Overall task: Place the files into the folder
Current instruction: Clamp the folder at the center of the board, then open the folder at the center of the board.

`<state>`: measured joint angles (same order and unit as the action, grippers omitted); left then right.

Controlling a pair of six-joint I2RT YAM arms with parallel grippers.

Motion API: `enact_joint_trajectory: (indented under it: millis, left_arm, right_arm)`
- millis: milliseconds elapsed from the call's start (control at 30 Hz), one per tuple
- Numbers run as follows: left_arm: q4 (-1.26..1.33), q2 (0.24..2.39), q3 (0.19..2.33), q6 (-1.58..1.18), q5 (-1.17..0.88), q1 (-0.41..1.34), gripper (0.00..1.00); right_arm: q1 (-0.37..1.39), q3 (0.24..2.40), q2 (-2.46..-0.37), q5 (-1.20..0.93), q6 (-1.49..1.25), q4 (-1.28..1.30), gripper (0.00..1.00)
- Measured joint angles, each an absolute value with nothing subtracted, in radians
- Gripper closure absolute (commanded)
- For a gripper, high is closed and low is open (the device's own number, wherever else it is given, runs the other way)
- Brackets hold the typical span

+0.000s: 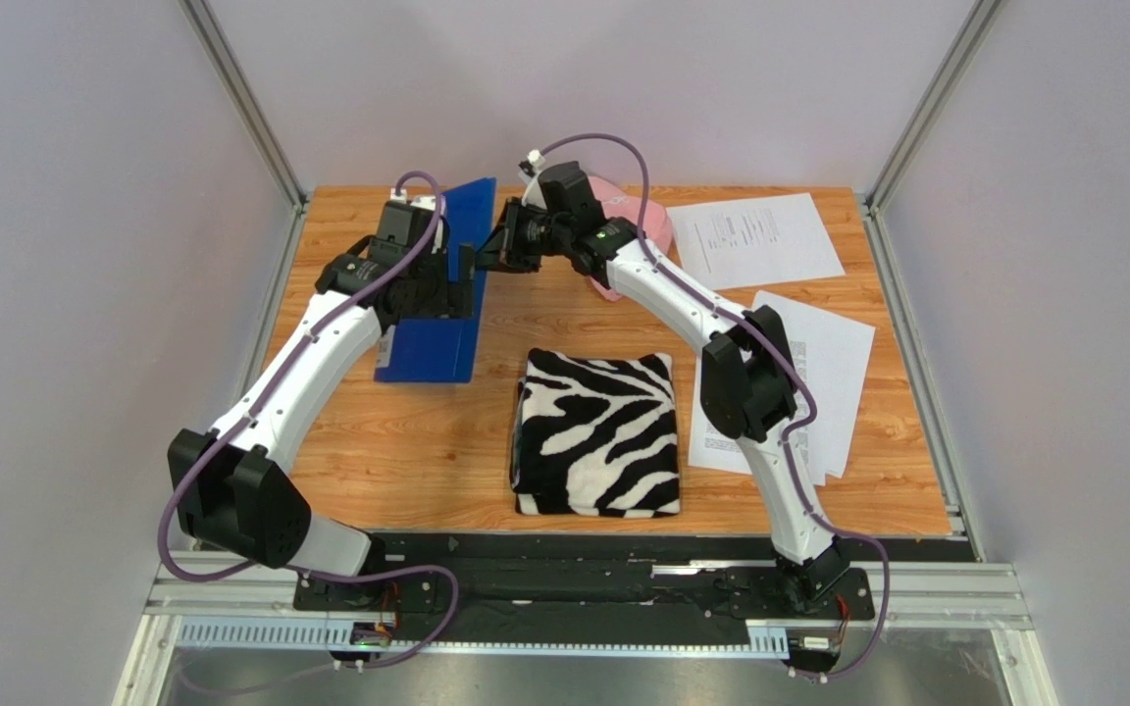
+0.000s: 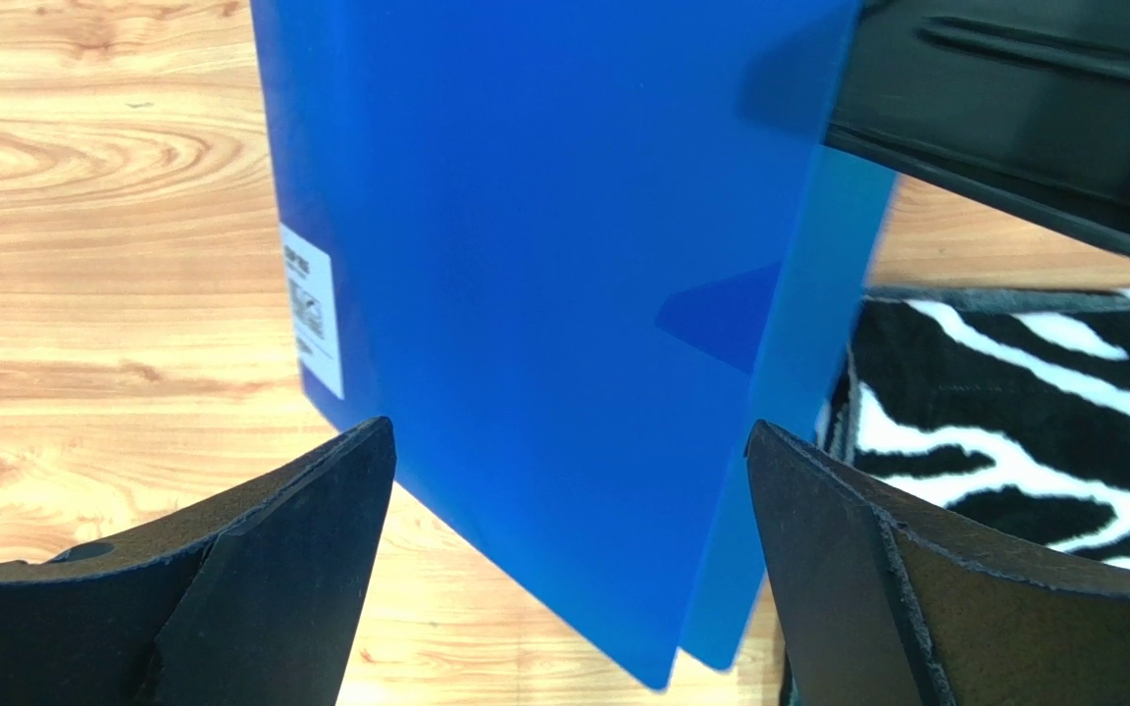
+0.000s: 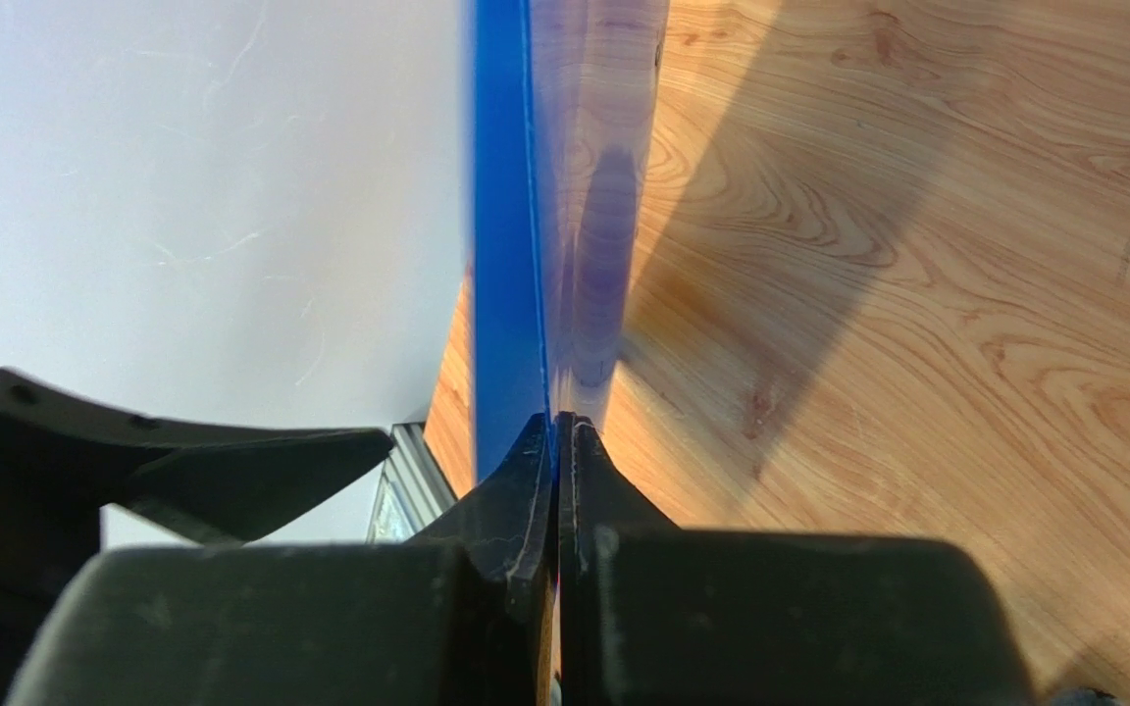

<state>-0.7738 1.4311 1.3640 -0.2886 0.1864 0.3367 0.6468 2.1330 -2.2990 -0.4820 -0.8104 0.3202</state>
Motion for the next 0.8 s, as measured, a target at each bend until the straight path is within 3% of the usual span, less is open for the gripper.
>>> enact_joint_trajectory:
  millis: [233,333,433,533,567,633,800]
  left_arm:
    - [-0.765,1.471,1.364,-0.286,0.197,0.337,0.02]
    - [-0.767,1.475,1.367,-0.286,0.199,0.337,0.07]
    - [-0.770,1.478,1.369,-0.285,0.229,0.336,0.25]
    - [-0.775,1.475,1.367,-0.284,0.251,0.318,0.62]
    - [-0.773,1.471,1.362,-0.282,0.249,0.305,0.81]
    - [-0.775,1.448,1.336,-0.271,0.258,0.254,0.96]
    - [-0.785,1.382,1.312,-0.251,0.287,0.123,1.00]
  right_arm:
    - [0.647,2.133,-2.282,-0.492,-0.815,0.318,1.00]
    - [0.648,2.133,-2.282,-0.494,-0.815,0.318,1.00]
    - [0.648,2.133,-2.281,-0.499,-0.811,0.319,1.00]
    - [0.646,2.133,-2.281,-0.501,-0.790,0.330,1.00]
    - [0.646,2.133,-2.281,-0.503,-0.779,0.336,1.00]
    - [0.642,2.137,-2.281,-0.518,-0.760,0.350,1.00]
    - [0.638,2.181,-2.286,-0.564,-0.691,0.379,1.00]
